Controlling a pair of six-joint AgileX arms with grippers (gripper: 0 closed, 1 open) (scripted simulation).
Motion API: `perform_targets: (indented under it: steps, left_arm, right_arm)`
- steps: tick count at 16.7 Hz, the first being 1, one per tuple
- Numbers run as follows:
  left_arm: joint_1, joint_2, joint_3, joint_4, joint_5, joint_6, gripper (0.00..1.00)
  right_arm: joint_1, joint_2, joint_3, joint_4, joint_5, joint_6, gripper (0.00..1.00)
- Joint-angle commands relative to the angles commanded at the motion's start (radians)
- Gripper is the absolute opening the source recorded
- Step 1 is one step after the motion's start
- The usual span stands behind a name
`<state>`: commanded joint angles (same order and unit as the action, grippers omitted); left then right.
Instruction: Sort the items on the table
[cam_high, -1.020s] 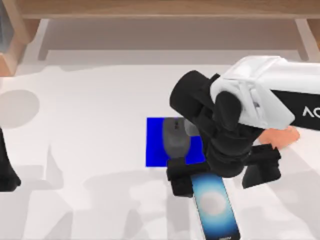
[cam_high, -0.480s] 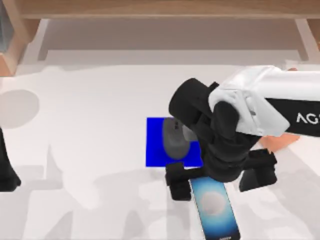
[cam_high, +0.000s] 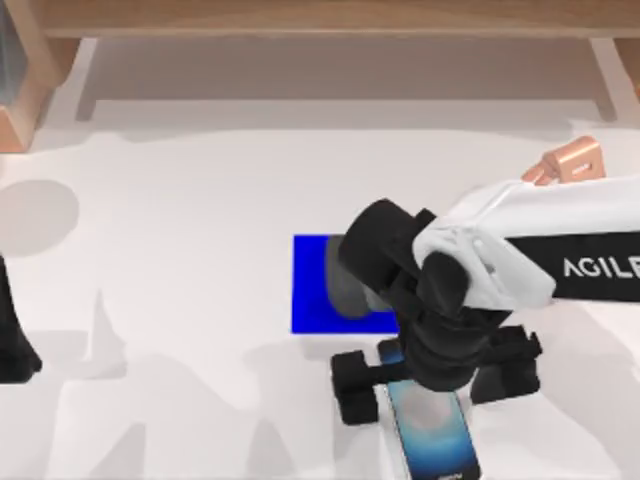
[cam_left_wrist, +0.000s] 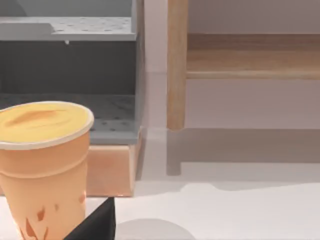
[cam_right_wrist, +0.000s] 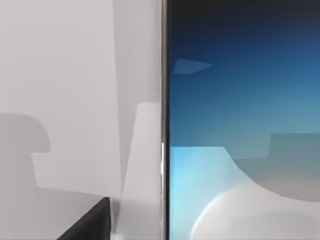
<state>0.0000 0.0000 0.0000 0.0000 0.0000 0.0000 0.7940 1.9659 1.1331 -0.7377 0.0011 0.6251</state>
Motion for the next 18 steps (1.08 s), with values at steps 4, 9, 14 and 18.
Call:
perform_targets:
  steps: [4, 9, 14, 18]
  left_arm:
    - [0.0, 0.0, 0.0, 0.0, 0.0, 0.0, 1.0]
    - [0.0, 0.0, 0.0, 0.0, 0.0, 0.0, 1.0]
    - [0.0, 0.0, 0.0, 0.0, 0.0, 0.0, 1.0]
    - [0.0, 0.0, 0.0, 0.0, 0.0, 0.0, 1.0]
  right_arm:
    - [0.0, 0.0, 0.0, 0.0, 0.0, 0.0, 0.85]
    - [0.0, 0.0, 0.0, 0.0, 0.0, 0.0, 0.47]
    - [0.0, 0.0, 0.0, 0.0, 0.0, 0.0, 0.1]
    - [0.0, 0.0, 0.0, 0.0, 0.0, 0.0, 0.0]
